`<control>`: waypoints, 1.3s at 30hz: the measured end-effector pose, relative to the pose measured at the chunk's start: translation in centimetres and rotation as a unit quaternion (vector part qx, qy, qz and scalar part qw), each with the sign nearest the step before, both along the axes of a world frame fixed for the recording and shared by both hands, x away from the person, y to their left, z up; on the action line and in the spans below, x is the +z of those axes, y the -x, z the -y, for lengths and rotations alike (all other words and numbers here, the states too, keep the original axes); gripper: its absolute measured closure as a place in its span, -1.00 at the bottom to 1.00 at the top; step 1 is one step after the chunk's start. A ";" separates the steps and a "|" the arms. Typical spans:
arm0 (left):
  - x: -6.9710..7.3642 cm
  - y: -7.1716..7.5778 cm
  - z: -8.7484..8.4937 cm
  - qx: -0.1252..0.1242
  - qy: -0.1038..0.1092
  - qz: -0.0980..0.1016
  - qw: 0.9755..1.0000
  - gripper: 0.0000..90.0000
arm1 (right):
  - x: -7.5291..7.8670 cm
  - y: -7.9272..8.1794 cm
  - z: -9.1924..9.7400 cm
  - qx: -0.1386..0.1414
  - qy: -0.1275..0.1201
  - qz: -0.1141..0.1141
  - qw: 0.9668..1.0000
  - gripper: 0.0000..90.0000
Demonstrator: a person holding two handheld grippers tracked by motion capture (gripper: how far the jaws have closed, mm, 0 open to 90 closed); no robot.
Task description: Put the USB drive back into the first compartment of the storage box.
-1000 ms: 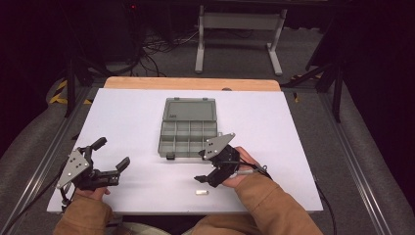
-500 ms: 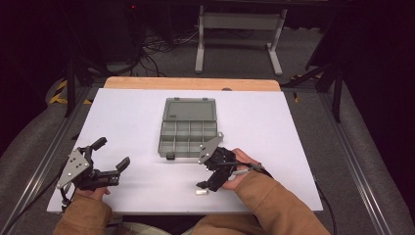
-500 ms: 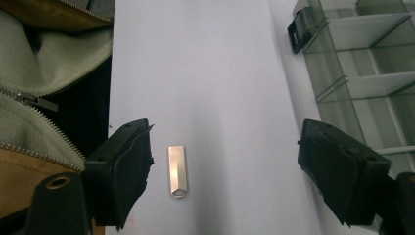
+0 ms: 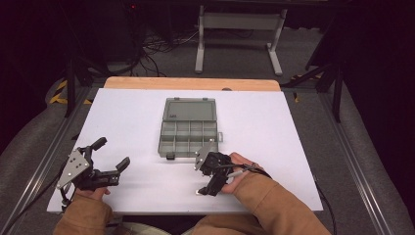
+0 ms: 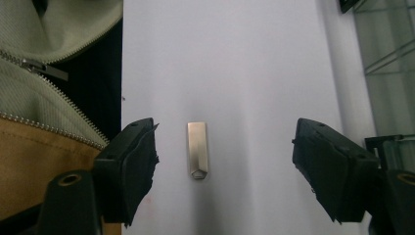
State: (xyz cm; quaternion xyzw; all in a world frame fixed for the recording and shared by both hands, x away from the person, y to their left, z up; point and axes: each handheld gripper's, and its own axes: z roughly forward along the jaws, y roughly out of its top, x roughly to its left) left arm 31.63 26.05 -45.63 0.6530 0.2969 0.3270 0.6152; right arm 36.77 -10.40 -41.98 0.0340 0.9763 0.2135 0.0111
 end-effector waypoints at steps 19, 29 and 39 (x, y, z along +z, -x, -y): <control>0.0 0.0 0.0 0.000 0.000 0.000 1.000 -0.98 | -1.9 0.8 -0.8 0.022 0.043 -0.004 0.999 -0.16; 0.0 0.0 0.0 0.000 0.000 0.000 1.000 -0.98 | -2.7 1.1 -0.9 0.034 0.050 -0.004 0.998 0.24; 0.0 0.0 0.0 0.000 -0.001 0.001 1.000 -0.98 | -2.9 1.4 -0.9 0.040 0.064 0.004 0.997 0.65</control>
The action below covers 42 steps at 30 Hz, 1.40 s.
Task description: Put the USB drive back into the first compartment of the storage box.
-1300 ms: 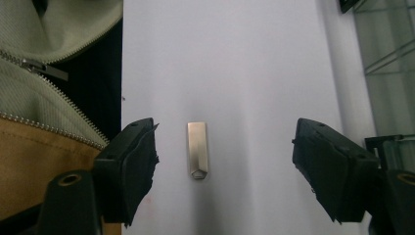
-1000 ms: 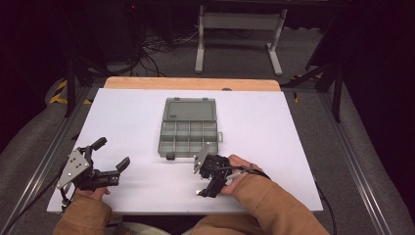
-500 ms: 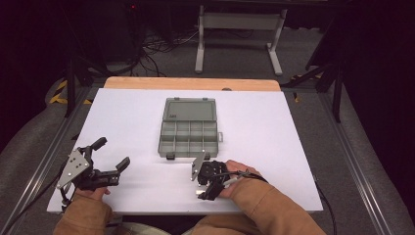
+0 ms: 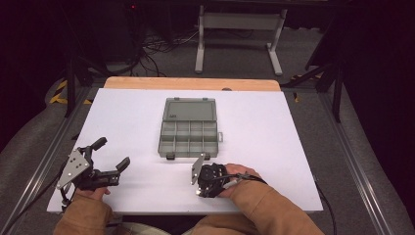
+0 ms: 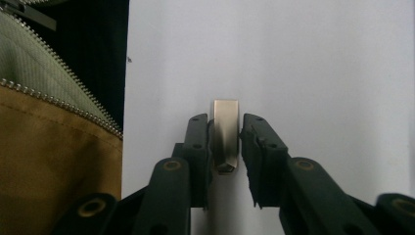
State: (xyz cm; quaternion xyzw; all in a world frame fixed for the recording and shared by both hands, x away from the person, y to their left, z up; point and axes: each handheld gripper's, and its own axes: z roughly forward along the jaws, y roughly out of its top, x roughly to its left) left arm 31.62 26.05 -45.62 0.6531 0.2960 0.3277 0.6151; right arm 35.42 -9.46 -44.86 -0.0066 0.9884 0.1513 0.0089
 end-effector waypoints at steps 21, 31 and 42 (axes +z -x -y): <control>0.0 0.0 0.0 0.000 0.001 -0.001 1.000 -0.98 | -0.1 -0.1 0.1 -0.002 -0.001 0.007 1.000 0.75; 0.0 0.0 0.0 0.001 0.002 -0.001 1.000 -0.98 | 1.7 -0.5 0.6 -0.011 -0.027 0.021 0.999 0.75; 0.0 0.0 0.0 0.000 0.002 -0.002 1.000 -0.98 | 4.1 -1.4 1.1 -0.024 -0.059 0.045 0.997 0.75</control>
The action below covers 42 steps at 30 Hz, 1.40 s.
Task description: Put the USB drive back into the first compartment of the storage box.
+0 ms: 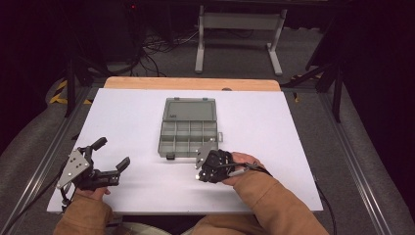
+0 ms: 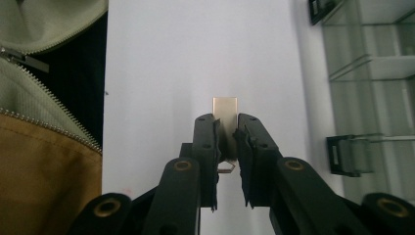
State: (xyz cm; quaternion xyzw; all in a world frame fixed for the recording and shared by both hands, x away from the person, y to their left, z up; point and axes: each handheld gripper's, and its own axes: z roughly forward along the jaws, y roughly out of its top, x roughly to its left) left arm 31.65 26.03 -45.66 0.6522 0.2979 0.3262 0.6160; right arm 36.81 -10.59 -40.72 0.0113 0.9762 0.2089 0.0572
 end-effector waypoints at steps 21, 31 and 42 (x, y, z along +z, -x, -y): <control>0.0 0.0 0.0 0.000 0.001 0.000 1.000 -0.98 | 3.0 -1.8 0.0 -0.023 -0.062 0.029 0.997 0.75; 0.0 0.0 -0.1 -0.001 0.000 0.001 1.000 -0.98 | 3.8 -3.2 0.3 -0.048 -0.099 0.043 0.993 0.75; 0.0 0.0 -0.1 -0.001 -0.001 0.001 1.000 -0.98 | 4.2 -4.4 0.2 -0.068 -0.122 0.049 0.989 0.75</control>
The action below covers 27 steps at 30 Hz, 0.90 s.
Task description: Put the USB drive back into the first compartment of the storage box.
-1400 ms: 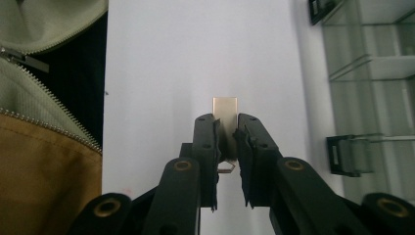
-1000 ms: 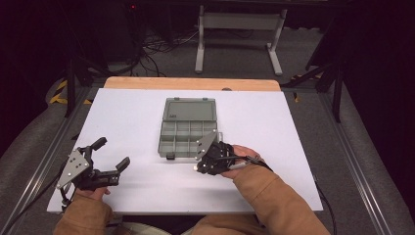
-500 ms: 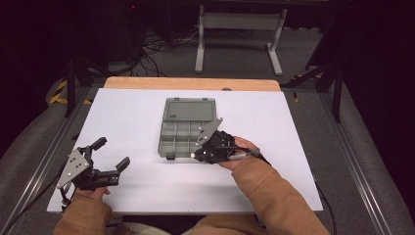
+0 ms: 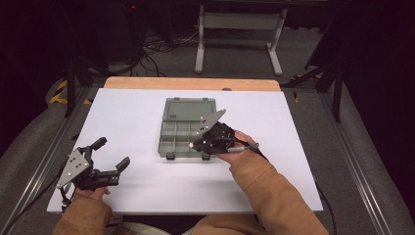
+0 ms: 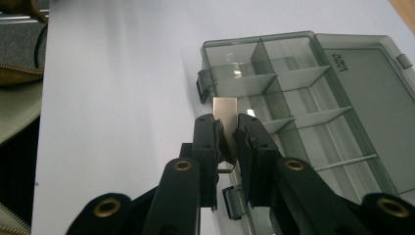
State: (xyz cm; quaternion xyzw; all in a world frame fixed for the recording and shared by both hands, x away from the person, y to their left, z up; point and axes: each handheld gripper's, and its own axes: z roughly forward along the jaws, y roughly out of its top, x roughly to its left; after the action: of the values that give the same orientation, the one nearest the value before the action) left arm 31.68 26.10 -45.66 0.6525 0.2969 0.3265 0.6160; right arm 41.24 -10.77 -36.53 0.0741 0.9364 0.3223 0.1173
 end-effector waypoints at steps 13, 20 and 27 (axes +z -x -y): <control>0.0 0.0 0.0 0.000 0.001 -0.001 1.000 -0.98 | 0.2 -1.8 -1.2 -0.025 -0.024 0.013 0.999 0.75; 0.0 0.0 -0.1 0.000 0.001 0.000 1.000 -0.98 | 0.2 -2.4 -1.7 -0.031 -0.030 0.016 0.999 0.75; 0.0 0.0 0.0 -0.001 0.001 -0.001 1.000 -0.98 | 0.0 -3.2 -2.3 -0.043 -0.039 0.017 0.998 0.75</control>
State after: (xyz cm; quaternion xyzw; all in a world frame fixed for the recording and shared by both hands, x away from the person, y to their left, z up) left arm 31.71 26.13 -45.67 0.6522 0.2976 0.3251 0.6167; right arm 44.47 -8.45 -36.53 0.1136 0.9168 0.3547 0.1439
